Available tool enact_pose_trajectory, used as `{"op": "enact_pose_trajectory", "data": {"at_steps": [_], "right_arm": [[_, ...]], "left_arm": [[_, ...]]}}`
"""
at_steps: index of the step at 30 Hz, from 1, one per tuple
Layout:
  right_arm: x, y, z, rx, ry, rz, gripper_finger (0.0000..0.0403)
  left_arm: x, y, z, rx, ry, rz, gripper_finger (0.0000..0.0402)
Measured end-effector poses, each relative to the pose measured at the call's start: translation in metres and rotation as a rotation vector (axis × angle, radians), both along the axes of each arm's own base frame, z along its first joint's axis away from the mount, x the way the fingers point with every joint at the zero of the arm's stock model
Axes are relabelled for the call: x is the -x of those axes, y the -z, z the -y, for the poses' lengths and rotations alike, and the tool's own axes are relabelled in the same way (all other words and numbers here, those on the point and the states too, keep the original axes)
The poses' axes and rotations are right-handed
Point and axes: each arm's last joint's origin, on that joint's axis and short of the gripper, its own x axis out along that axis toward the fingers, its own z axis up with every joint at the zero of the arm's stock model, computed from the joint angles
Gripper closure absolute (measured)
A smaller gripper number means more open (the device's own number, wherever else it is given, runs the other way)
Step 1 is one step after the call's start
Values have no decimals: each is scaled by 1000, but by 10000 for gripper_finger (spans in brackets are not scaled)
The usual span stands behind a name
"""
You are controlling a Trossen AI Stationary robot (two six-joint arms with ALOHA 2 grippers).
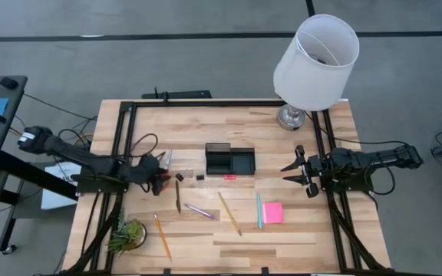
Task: Pick and place office supplies into organizer
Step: Put the red scissors into the top left compartment of the black desk organizer
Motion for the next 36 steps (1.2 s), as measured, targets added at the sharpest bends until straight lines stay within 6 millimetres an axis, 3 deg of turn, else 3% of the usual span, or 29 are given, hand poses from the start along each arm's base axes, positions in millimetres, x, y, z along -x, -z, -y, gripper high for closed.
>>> {"op": "enact_pose_trajectory", "data": {"at_steps": [6,9,12,24,31,36], "right_arm": [[0,0,0,0,0,0,275],[0,0,0,0,0,0,275],[0,0,0,0,0,0,275],[0,0,0,0,0,-1,275],[0,0,0,0,0,-1,275],[0,0,0,0,0,-1,275]], "left_arm": [[-23,-32,12,151,71,-200,261],[-38,-51,17,149,74,-258,270],[-50,-56,20,133,66,-339,279],[-68,-10,27,143,-21,-652,284],[-71,-6,27,127,-78,-650,293],[-71,-6,27,137,-102,-639,337]]}}
